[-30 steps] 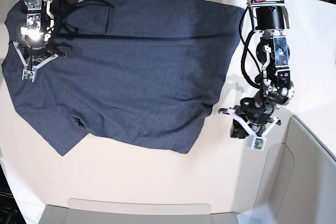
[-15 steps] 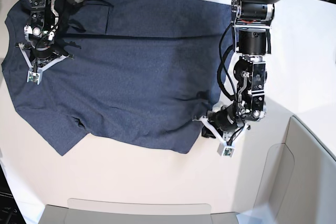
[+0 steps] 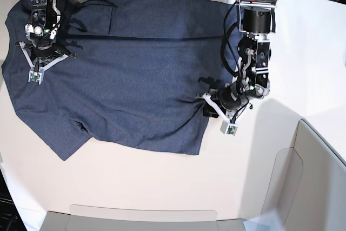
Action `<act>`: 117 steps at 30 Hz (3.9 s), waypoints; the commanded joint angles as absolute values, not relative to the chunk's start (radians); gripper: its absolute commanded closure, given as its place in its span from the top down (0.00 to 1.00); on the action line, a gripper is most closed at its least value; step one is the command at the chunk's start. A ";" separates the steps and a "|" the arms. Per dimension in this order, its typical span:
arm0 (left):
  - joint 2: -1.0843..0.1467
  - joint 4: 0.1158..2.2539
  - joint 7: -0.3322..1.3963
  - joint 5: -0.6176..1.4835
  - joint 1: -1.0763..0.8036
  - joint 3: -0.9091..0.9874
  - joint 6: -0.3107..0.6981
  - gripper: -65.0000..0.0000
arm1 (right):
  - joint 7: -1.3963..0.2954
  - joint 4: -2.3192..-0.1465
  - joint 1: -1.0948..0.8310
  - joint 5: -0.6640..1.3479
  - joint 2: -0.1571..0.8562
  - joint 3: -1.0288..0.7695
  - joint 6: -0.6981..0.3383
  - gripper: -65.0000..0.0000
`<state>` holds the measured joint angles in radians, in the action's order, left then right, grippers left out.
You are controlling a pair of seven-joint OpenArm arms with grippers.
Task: Layout the t-shirt on the table in an organized manner, then fold the t-shirt properly
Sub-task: 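Grasp the shirt hem corner with the left gripper, then lift and tuck the hem corner with the left gripper to flatten it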
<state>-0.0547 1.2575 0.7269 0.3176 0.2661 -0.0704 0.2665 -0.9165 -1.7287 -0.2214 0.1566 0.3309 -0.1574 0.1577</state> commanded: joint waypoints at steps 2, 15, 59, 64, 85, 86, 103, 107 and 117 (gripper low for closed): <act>-0.047 1.317 0.769 0.306 0.222 -0.082 0.268 0.20 | -0.900 -1.747 -0.214 0.147 0.344 -0.162 0.160 0.00; -0.053 1.604 0.794 0.300 0.104 -0.191 0.266 0.20 | -0.900 -1.747 -0.217 0.145 0.329 -0.162 0.160 0.00; -0.016 1.017 1.058 0.891 0.325 0.320 0.257 0.37 | -0.900 -1.807 -0.260 0.150 0.321 -0.125 0.160 0.00; -0.019 1.021 1.041 0.885 0.314 0.199 0.188 0.36 | -0.900 -1.808 -0.265 0.148 0.309 -0.125 0.160 0.00; -0.015 1.155 0.986 0.891 0.308 -0.018 -0.025 0.37 | -0.900 -1.808 -0.265 0.150 0.309 -0.125 0.160 0.00; -0.005 1.155 0.986 0.891 0.308 -0.018 -0.024 0.37 | -0.900 -1.808 -0.266 0.150 0.309 -0.125 0.160 0.00; 0.033 1.153 0.928 0.914 0.352 -0.010 0.019 0.35 | -0.898 -1.868 -0.308 0.151 0.308 -0.124 0.160 0.00; 0.028 1.153 0.917 1.001 0.352 -0.010 0.044 0.15 | -0.898 -1.868 -0.314 0.151 0.308 -0.124 0.160 0.00; -0.027 1.162 0.920 1.021 0.367 -0.008 0.045 0.04 | -0.897 -1.868 -0.334 0.151 0.308 -0.124 0.160 0.00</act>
<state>-0.0219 1.1416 0.9333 0.9981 0.3351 -0.0120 0.0372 -0.9161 -1.8488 -0.3355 0.1574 0.2958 -0.1188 0.1581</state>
